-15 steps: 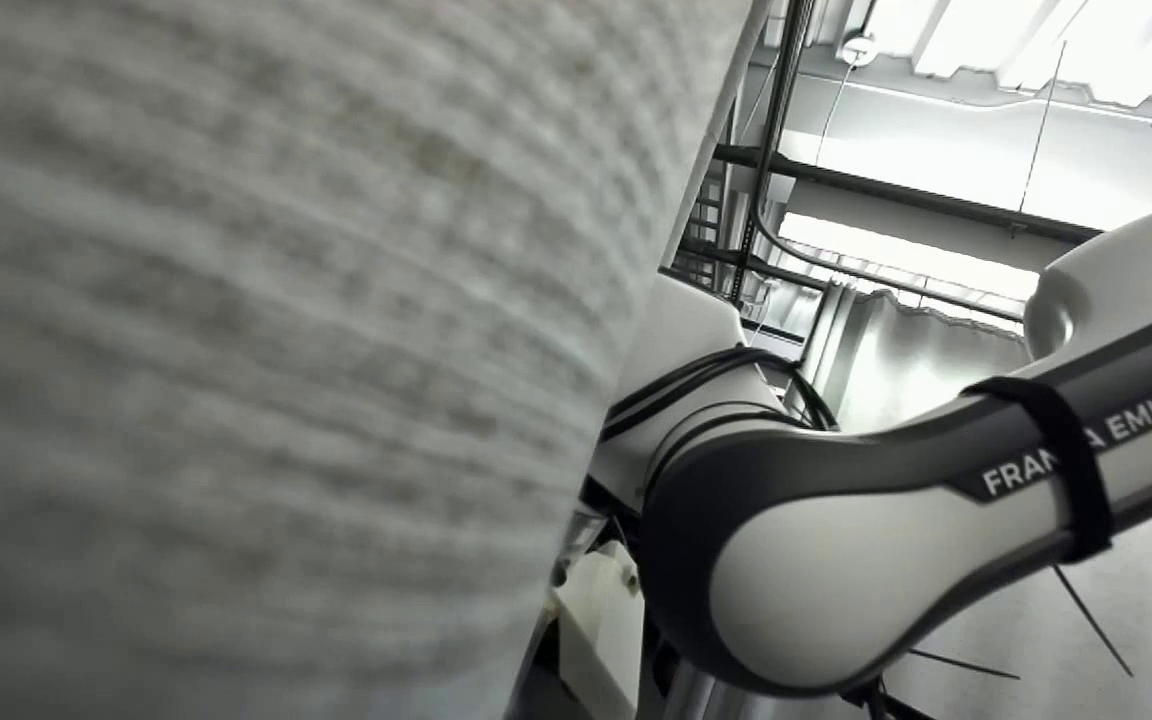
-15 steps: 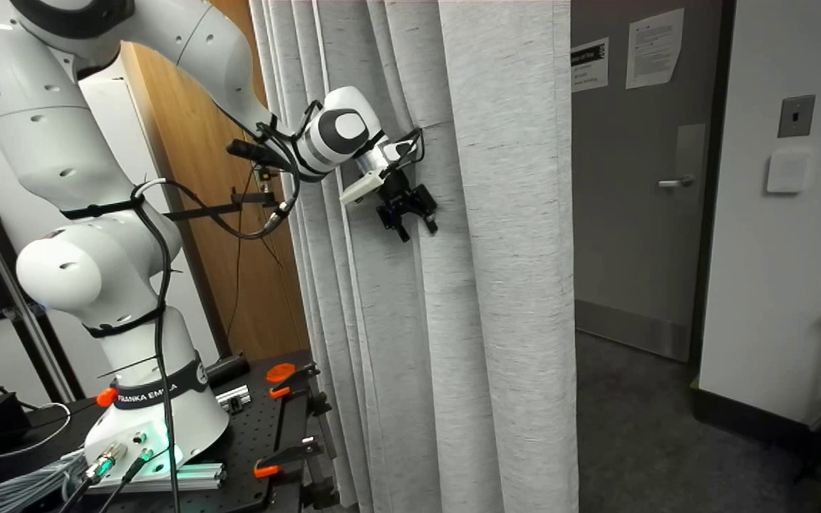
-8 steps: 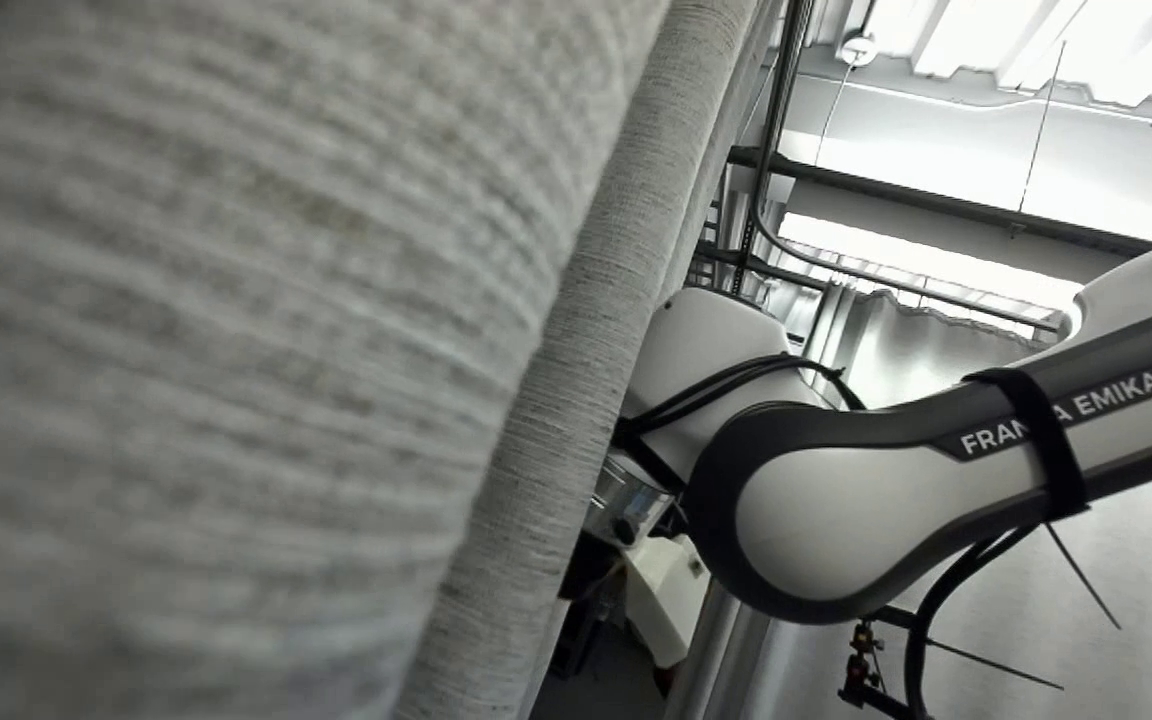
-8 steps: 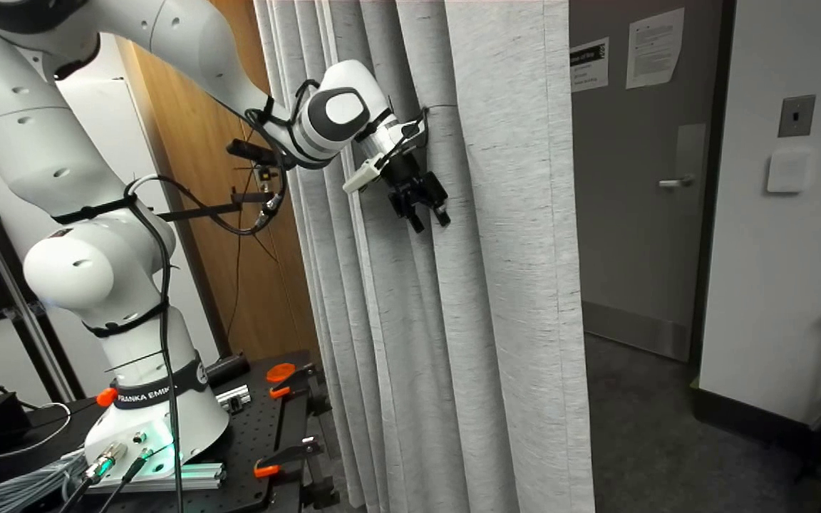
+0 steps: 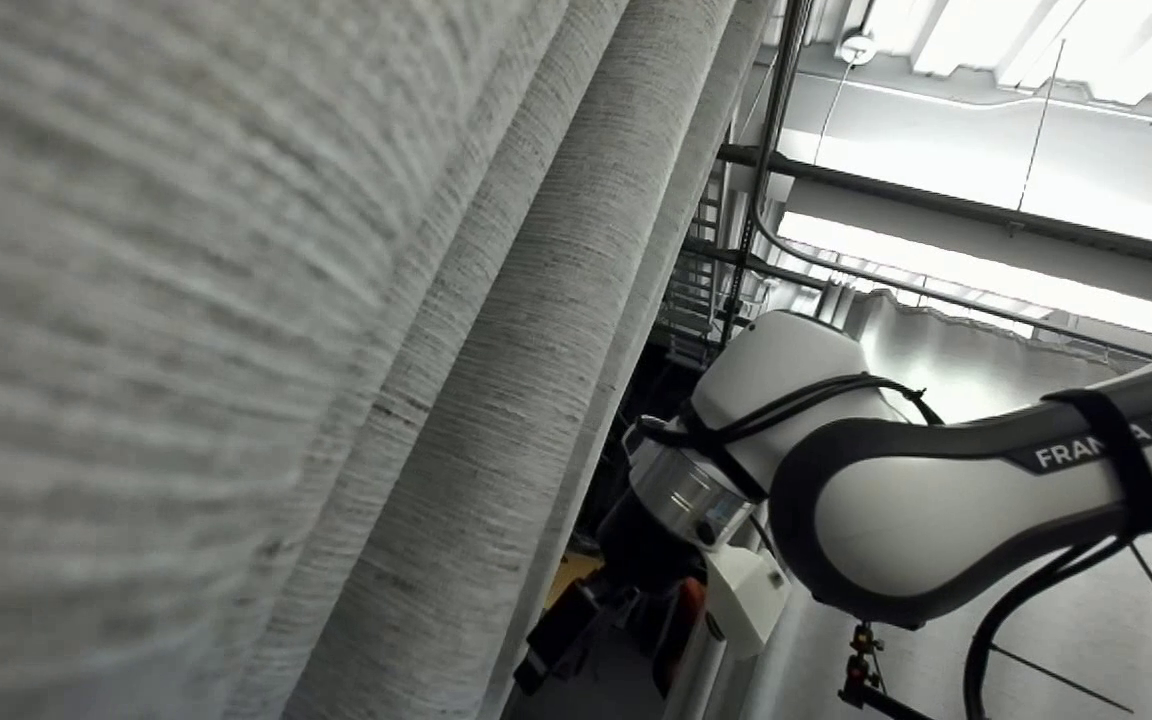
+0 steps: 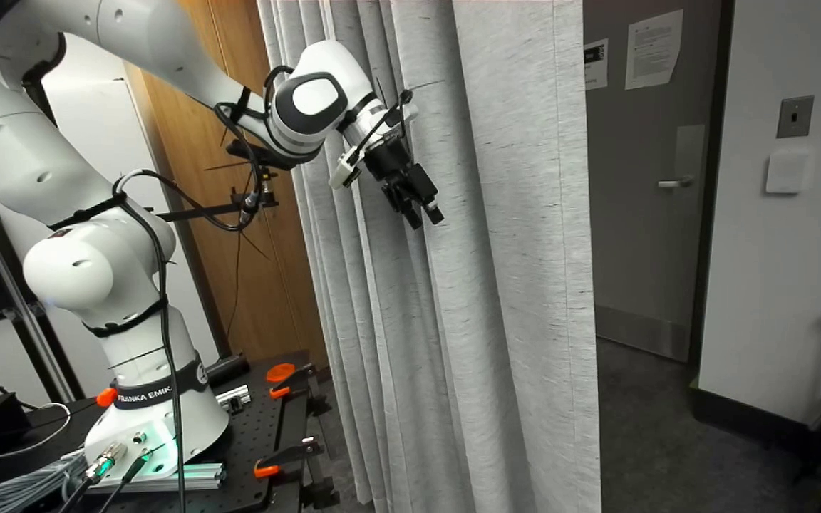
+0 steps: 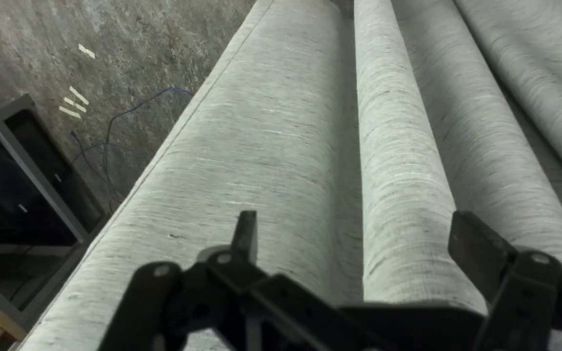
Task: Open the curtains
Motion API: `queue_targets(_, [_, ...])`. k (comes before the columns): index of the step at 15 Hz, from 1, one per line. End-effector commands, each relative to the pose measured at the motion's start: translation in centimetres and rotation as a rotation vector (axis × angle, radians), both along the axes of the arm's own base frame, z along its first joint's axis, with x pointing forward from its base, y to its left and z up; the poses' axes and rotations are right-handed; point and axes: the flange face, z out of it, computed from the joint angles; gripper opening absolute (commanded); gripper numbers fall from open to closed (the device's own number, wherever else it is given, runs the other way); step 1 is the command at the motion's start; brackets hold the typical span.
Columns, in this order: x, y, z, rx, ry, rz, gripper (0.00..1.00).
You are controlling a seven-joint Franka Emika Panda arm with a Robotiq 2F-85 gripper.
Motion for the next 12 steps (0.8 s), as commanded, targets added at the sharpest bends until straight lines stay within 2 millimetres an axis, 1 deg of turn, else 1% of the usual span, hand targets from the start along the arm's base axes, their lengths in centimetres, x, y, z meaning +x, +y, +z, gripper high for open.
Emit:
queue_targets(1, [0.04,0.08,-0.09,0.000,0.004,0.002,1.00])
queue_targets(3, [0.10,0.47,-0.45,-0.003,0.012,0.010,1.00])
queue_targets(12, [0.11,0.45,-0.48,-0.003,0.012,0.009,1.00])
